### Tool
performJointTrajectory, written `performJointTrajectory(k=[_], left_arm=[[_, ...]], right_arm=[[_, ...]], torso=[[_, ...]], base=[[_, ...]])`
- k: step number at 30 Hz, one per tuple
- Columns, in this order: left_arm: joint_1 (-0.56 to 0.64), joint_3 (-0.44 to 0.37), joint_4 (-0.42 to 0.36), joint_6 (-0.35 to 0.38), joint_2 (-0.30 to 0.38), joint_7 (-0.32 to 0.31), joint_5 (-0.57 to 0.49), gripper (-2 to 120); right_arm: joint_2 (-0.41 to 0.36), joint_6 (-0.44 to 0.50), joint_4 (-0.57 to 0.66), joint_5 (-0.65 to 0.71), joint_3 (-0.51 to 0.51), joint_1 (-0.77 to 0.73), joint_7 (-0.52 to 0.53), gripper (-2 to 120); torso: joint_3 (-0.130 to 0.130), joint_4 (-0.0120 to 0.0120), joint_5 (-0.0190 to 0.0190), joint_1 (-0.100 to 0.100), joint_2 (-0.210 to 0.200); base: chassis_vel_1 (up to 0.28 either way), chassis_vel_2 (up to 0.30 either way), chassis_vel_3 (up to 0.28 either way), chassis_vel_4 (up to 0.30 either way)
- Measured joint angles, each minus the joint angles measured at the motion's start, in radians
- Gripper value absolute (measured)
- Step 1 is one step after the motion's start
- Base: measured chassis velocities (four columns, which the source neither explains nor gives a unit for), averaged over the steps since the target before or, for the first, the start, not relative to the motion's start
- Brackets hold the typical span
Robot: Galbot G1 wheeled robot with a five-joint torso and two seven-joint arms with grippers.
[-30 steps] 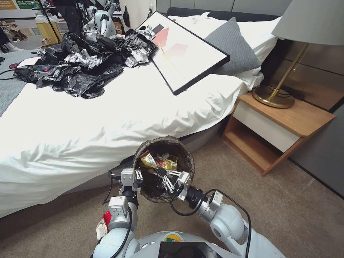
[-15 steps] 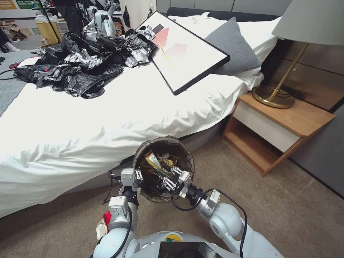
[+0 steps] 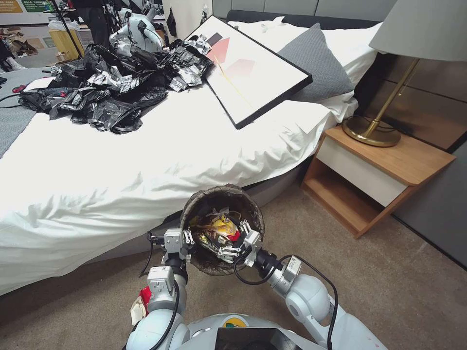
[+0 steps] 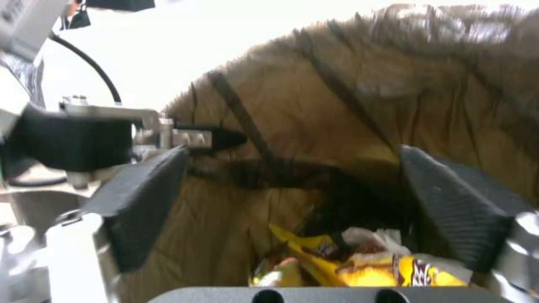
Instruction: Pick up the trash bin, then pick up the garbage from the floor and place it into the trash bin.
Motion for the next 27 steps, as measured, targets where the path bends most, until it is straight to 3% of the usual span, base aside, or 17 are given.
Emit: performJointTrajectory(k=[3,9,12,16,20,27], left_arm=[[0.0,0.0,0.0,0.0,0.0,0.0,0.0,0],[0.0,0.0,0.0,0.0,0.0,0.0,0.0,0],[0.0,0.0,0.0,0.0,0.0,0.0,0.0,0],[0.0,0.0,0.0,0.0,0.0,0.0,0.0,0],[0.0,0.0,0.0,0.0,0.0,0.0,0.0,0],[0.0,0.0,0.0,0.0,0.0,0.0,0.0,0]], right_arm=[[0.001,0.001,0.039,-0.003,0.005,-0.008,0.023,99],[0.018,-0.016,0.162,0.007,0.061,-0.021,0.108,100],[0.033,-0.031,0.22,0.008,0.113,-0.034,0.184,100],[0.05,-0.088,0.329,-0.004,0.243,-0.112,0.375,100],[0.081,-0.102,0.383,-0.06,0.327,-0.212,0.446,100],[0.115,-0.09,0.353,-0.088,0.402,-0.279,0.478,100]], torso=[[0.0,-0.0001,0.0,0.0,0.0],[0.0,0.0001,0.0,0.0,0.0],[0.0,0.0001,0.0,0.0,0.0],[0.0,0.0,0.0,0.0,0.0],[0.0,-0.0004,0.0,0.0,0.0],[0.0,-0.0001,0.0,0.0,0.0]], base=[[0.0,0.0,0.0,0.0],[0.0,0.0,0.0,0.0],[0.0,0.0,0.0,0.0],[0.0,0.0,0.0,0.0],[0.0,0.0,0.0,0.0],[0.0,0.0,0.0,0.0]])
